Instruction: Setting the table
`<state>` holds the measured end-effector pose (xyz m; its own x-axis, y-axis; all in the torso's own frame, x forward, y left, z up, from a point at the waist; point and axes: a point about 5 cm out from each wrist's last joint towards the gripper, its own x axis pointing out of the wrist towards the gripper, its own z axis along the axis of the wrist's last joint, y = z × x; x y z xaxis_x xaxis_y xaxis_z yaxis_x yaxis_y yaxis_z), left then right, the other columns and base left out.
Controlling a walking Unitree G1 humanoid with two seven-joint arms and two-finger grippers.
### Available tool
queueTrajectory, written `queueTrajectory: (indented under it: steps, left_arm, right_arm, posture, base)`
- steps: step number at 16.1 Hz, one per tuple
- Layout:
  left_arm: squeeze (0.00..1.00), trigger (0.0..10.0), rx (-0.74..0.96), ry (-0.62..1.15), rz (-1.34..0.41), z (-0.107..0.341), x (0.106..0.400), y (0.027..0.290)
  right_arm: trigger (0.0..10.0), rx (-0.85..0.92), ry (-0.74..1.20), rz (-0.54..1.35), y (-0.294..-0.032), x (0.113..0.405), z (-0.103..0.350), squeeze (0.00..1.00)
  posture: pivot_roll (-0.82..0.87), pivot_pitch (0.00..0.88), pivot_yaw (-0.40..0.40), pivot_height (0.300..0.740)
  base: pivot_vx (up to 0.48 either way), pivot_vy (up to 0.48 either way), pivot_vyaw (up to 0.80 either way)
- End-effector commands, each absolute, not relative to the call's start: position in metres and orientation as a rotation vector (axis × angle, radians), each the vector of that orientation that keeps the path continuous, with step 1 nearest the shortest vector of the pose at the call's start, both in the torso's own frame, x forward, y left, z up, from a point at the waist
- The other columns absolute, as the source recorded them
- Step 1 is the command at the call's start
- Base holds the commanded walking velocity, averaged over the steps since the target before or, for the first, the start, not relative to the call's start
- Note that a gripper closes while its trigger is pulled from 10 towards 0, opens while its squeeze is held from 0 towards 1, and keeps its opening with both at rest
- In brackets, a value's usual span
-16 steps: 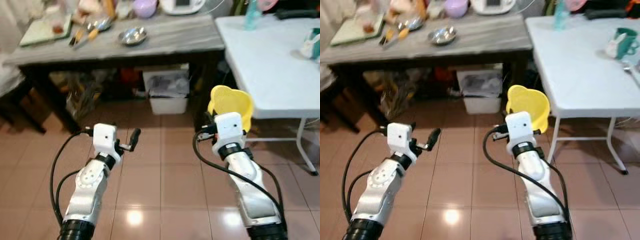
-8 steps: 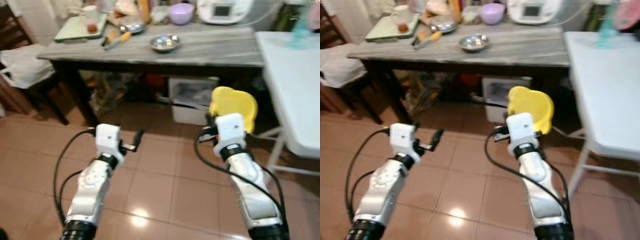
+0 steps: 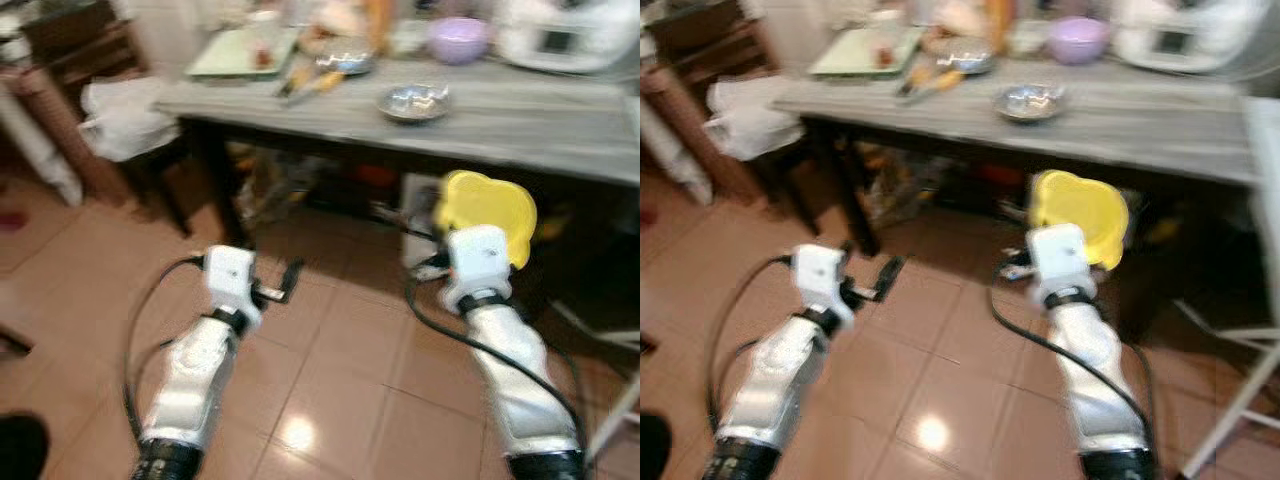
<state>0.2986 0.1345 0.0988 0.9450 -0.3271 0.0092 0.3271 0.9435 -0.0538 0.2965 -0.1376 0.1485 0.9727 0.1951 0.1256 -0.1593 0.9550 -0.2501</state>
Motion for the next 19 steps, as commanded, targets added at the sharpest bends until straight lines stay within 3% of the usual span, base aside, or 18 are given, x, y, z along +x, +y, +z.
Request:
queueTrajectory:
  steps: [1, 9, 13, 19]
  left_arm:
    - [0.0, 10.0, -0.056, -0.014, -0.353, 0.103, 0.2992, 0.1289]
    - [0.0, 10.0, -0.059, -0.011, -0.367, 0.1028, 0.2993, 0.125]
    - [0.0, 10.0, -0.062, -0.01, -0.366, 0.1021, 0.2992, 0.1232]
    - [0.0, 10.0, -0.065, -0.006, -0.37, 0.1008, 0.2986, 0.122]
  right_arm:
    - [10.0, -0.258, -0.167, 0.158, -0.1448, 0.2957, 0.1529, 0.0]
    - [10.0, -0.235, -0.153, 0.151, -0.1459, 0.297, 0.152, 0.0]
    - [10.0, -0.238, -0.154, 0.155, -0.1467, 0.2988, 0.1534, 0.0]
    - [10.0, -0.239, -0.154, 0.157, -0.1461, 0.299, 0.1533, 0.0]
  posture:
    - [-0.06, 0.085, 0.086, 0.74]
    - [-0.06, 0.08, 0.085, 0.74]
    - [-0.06, 0.078, 0.078, 0.74]
    - [-0.06, 0.073, 0.074, 0.74]
  base:
    - [0.39, 0.0, 0.41]
    - [0.389, 0.0, 0.0]
    - [0.388, 0.0, -0.47]
    - [0.386, 0.0, -0.08]
